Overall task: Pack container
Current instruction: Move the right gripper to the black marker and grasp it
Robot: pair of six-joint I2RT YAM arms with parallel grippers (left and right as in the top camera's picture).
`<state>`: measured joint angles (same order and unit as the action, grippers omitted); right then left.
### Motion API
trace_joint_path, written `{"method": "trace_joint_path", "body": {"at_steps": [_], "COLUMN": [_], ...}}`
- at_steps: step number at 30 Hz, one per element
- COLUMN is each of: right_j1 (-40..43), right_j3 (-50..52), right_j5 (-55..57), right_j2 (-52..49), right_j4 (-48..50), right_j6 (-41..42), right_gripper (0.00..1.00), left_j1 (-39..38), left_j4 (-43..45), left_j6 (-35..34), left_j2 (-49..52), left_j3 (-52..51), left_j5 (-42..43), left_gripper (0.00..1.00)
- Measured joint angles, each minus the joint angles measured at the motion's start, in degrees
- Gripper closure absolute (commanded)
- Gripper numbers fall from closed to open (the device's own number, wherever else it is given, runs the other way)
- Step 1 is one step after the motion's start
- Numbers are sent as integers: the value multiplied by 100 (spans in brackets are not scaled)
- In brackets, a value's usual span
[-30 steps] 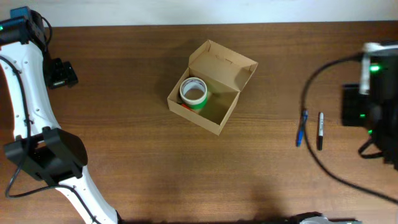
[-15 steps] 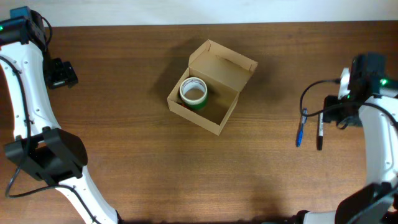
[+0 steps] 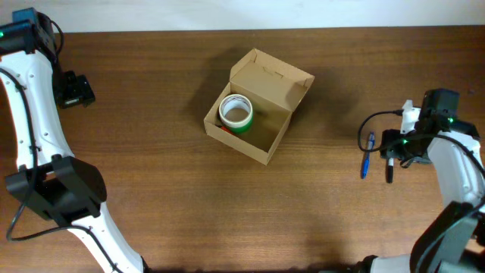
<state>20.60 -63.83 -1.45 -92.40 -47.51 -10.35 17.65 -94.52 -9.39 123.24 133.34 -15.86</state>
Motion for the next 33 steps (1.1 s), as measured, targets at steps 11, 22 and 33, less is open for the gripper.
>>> {"method": "trace_joint_path", "body": {"at_steps": [11,22,33], "right_j1": [0,7,9], "right_j3": [28,31,20], "right_j5": [356,402,374], "right_j2": [-1093,-1436,-1449], "right_j4": [378,756,872], "right_j6": [205,654,1082], "right_gripper": [35,80,97], "left_j1": [0,0,0], "left_j4": [0,-2,-2], "left_j6": [0,0,0], "left_j2": [0,0,0], "left_j3": [0,0,0], "left_j5": [0,0,0], "left_gripper": [0,0,0]}}
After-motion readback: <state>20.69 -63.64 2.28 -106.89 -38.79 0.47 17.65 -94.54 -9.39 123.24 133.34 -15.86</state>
